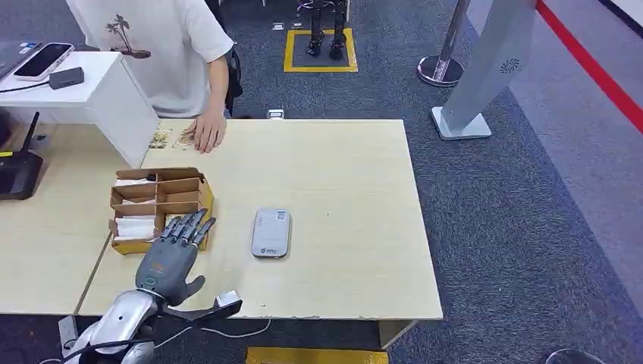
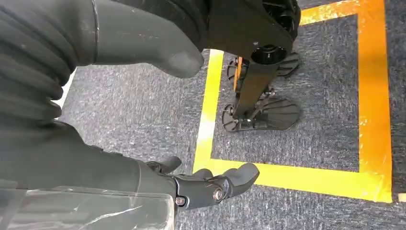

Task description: Pass the card to the sensor for recognition and then transmit it.

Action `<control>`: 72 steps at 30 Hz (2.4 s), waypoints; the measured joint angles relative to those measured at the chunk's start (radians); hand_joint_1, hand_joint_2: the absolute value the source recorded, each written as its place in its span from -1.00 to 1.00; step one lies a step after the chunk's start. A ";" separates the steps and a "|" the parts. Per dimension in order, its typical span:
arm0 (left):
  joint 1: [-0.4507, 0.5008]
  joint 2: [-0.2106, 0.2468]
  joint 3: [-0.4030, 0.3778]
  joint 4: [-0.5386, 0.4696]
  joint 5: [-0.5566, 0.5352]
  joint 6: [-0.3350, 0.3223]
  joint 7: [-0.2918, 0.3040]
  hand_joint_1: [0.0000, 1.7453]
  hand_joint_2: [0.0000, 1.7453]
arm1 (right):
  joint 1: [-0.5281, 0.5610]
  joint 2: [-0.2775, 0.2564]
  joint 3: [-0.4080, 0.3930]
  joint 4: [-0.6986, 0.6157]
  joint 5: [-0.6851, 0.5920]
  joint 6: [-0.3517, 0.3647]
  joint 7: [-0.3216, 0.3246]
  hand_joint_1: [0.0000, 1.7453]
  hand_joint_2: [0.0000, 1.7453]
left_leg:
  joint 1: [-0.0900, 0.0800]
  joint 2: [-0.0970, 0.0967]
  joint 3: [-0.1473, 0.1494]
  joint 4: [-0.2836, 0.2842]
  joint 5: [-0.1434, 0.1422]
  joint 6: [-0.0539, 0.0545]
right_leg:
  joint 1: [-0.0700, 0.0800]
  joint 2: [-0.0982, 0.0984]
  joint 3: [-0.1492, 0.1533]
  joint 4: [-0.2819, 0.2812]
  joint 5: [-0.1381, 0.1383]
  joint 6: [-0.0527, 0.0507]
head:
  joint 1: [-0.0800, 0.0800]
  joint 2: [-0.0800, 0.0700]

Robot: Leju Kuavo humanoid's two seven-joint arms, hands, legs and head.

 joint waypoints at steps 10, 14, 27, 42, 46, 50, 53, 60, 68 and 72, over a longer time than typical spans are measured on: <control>0.105 -0.037 0.109 -0.066 -0.117 0.015 0.025 -1.00 1.00 | 0.001 0.000 -0.008 0.000 -0.007 0.000 0.009 -1.00 1.00 | 0.000 0.000 0.000 0.000 0.000 0.000 | 0.000 0.000 0.000 0.000 0.000 0.000 | 0.000 0.000; 0.131 -0.054 0.161 -0.082 -0.138 0.015 0.036 -1.00 1.00 | 0.002 0.000 -0.011 -0.001 -0.006 0.000 0.009 -1.00 1.00 | 0.000 0.000 0.000 0.000 0.000 0.000 | 0.000 0.000 0.000 0.000 0.000 0.000 | 0.000 0.000; 0.131 -0.087 0.253 -0.093 -0.193 0.021 0.036 -1.00 1.00 | 0.002 0.000 -0.015 -0.001 -0.005 0.000 0.009 -1.00 1.00 | 0.000 0.000 0.000 0.000 0.000 0.000 | 0.000 -0.001 0.000 0.000 0.000 0.000 | 0.000 0.000; 0.015 -0.137 0.295 -0.004 -0.193 0.016 -0.005 -1.00 1.00 | -0.003 0.000 -0.013 -0.001 0.023 0.000 0.009 -1.00 1.00 | 0.000 -0.001 0.000 0.000 0.000 0.000 | 0.000 -0.001 0.000 0.000 0.000 0.000 | 0.000 0.000; -0.023 -0.147 0.294 0.038 -0.193 0.016 -0.021 -1.00 1.00 | -0.006 0.000 -0.006 -0.001 0.036 0.000 0.012 -1.00 1.00 | 0.000 -0.001 0.000 0.000 0.000 0.000 | 0.000 -0.001 0.000 0.000 0.000 0.000 | 0.000 0.000; -0.058 -0.154 0.294 0.088 -0.183 0.015 -0.037 -1.00 1.00 | -0.012 0.000 0.002 -0.001 0.037 0.000 0.014 -1.00 1.00 | 0.000 0.000 0.000 0.000 0.000 0.000 | 0.000 -0.001 0.000 0.000 0.000 0.000 | 0.000 0.000; -0.076 -0.158 0.294 0.109 -0.178 0.015 -0.041 -1.00 1.00 | -0.014 0.000 0.002 -0.001 0.037 0.000 0.015 -1.00 1.00 | 0.000 0.000 0.000 0.000 0.000 0.000 | 0.000 -0.001 0.000 0.000 0.000 0.000 | 0.000 0.000; -0.089 -0.163 0.294 0.135 -0.174 0.015 -0.041 -1.00 1.00 | -0.015 0.000 0.003 -0.001 0.037 0.000 0.015 -1.00 1.00 | 0.000 0.000 0.000 0.000 0.000 0.000 | 0.000 0.000 0.000 0.000 0.000 0.000 | 0.000 0.000; -0.106 -0.169 0.292 0.167 -0.167 0.013 -0.052 -1.00 1.00 | -0.018 0.000 0.004 -0.001 0.052 0.000 0.020 -1.00 1.00 | 0.000 0.000 0.000 0.000 0.000 0.000 | 0.000 0.000 0.000 0.000 0.000 0.000 | 0.000 0.000; -0.118 -0.172 0.291 0.186 -0.164 0.010 -0.052 -1.00 1.00 | -0.020 0.000 0.007 -0.001 0.053 0.000 0.023 -1.00 1.00 | 0.000 0.000 0.000 0.000 0.000 0.000 | 0.000 -0.001 0.000 0.000 0.000 0.000 | 0.000 0.000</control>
